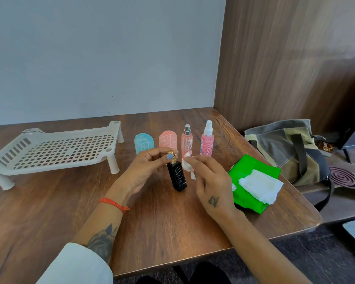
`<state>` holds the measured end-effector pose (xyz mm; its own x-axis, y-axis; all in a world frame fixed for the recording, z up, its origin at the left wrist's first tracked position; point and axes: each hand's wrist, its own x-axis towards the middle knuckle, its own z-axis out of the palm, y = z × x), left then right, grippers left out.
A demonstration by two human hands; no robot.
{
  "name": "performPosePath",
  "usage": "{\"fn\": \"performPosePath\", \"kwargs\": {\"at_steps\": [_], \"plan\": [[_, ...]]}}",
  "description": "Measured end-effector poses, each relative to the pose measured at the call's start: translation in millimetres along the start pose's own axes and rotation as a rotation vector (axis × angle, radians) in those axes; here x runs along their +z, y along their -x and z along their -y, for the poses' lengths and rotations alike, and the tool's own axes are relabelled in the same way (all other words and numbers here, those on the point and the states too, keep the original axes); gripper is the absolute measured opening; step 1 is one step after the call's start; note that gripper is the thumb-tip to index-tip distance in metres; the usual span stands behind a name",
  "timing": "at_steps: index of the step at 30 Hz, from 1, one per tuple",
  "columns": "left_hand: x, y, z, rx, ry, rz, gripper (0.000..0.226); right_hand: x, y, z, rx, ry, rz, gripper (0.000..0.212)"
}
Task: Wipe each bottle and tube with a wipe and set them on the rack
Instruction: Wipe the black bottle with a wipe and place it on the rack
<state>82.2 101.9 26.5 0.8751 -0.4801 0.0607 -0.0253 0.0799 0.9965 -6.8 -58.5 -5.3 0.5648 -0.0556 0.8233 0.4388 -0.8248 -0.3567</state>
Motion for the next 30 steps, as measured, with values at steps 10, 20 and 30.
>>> {"fn": "performPosePath", "kwargs": {"at_steps": [10,20,30], "plan": [[3.0,1.9,2.4,0.064,-0.017,0.037,0.023,13.3,-0.4,5.4,-0.175,0.121,0.133,0.036],[2.9,-0.1,3.5,0.053,-0.017,0.033,0.019,12.6,-0.1,0.5,-0.056,0.043,0.069,0.034],[2.9,0.8,4.1,0.040,-0.024,0.017,0.021,8.4,2.7,1.5,-0.103,0.024,0.042,0.025]]}}
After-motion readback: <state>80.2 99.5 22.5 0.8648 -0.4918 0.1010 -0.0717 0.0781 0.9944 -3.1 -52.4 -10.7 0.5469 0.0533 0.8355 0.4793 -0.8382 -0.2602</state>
